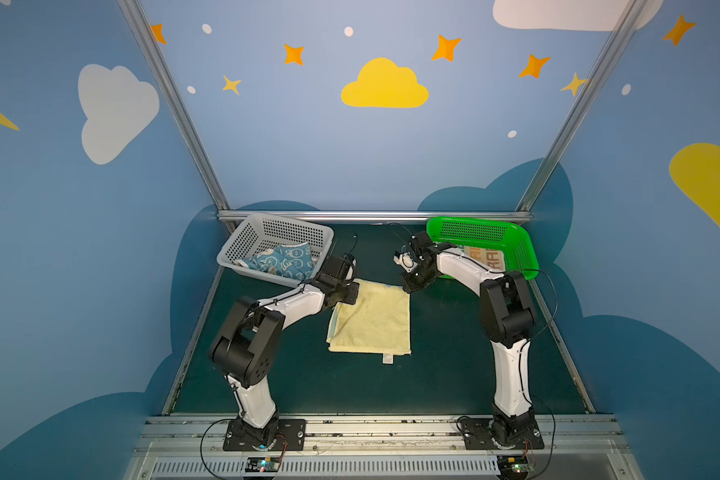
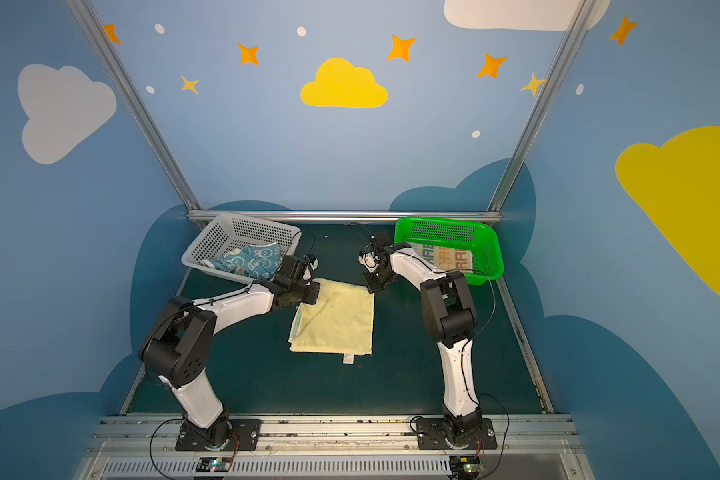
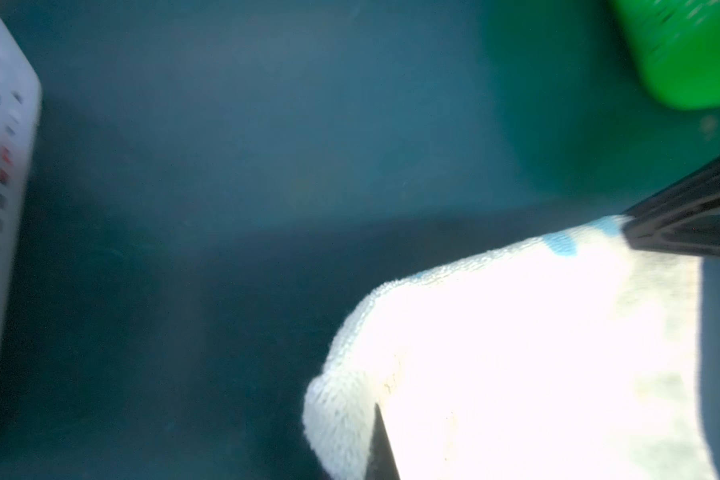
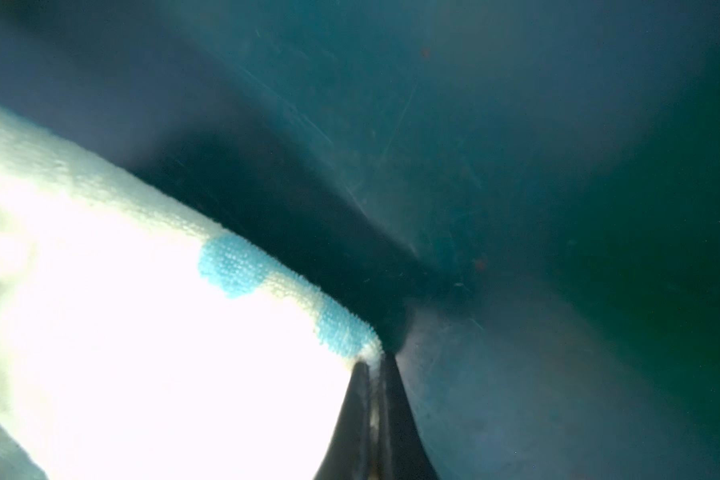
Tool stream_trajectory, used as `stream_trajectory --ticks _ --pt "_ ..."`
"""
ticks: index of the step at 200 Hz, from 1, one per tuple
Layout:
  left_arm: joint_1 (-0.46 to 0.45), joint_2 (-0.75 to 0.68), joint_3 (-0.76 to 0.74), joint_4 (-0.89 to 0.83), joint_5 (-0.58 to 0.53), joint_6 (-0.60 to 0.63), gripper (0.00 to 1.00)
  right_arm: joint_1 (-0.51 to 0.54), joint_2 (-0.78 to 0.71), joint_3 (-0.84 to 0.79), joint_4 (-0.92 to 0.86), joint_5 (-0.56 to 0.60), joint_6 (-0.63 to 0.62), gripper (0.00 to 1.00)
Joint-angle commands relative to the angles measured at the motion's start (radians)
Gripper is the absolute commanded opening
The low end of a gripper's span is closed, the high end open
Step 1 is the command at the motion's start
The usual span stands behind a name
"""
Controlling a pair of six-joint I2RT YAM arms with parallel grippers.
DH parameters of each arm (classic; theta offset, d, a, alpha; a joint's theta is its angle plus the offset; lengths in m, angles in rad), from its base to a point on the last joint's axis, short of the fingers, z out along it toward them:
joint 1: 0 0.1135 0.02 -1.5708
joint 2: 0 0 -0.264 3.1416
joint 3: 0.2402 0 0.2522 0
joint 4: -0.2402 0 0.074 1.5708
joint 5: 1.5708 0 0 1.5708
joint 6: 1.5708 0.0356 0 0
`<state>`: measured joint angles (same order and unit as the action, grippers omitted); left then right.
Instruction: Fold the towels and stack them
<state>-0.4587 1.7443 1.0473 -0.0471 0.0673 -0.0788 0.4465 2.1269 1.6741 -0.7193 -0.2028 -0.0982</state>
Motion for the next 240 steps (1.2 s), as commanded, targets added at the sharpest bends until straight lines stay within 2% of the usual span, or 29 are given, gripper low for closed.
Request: stream_trajectory --ticks 1,57,111,160,201,240 --pt "0.003 -0.064 -0.053 0.104 0.018 0.007 0.04 -0.008 -0.056 -0.028 0.038 0.001 -0.02 0.0" --pt "0.002 -0.152 -0.184 0.182 0.024 0.012 0.04 0.007 -0.181 -0.194 0.139 -0.111 -0.056 0.0" --pt "0.003 -0.294 -0.327 0.25 0.041 -0.004 0.04 0.039 -0.314 -0.353 0.175 -0.151 -0.056 0.0" --pt "0.002 -0.395 -0.411 0.267 0.079 -0.029 0.04 0.093 -0.406 -0.433 0.192 -0.146 -0.039 0.0" --pt "0.002 -0.367 -0.377 0.269 0.084 -0.062 0.04 0.069 -0.405 -0.382 0.198 -0.079 -0.026 0.0" --pt "0.002 -0.24 -0.256 0.211 0.113 -0.085 0.04 0.014 -0.374 -0.326 0.18 -0.022 -0.035 0.0"
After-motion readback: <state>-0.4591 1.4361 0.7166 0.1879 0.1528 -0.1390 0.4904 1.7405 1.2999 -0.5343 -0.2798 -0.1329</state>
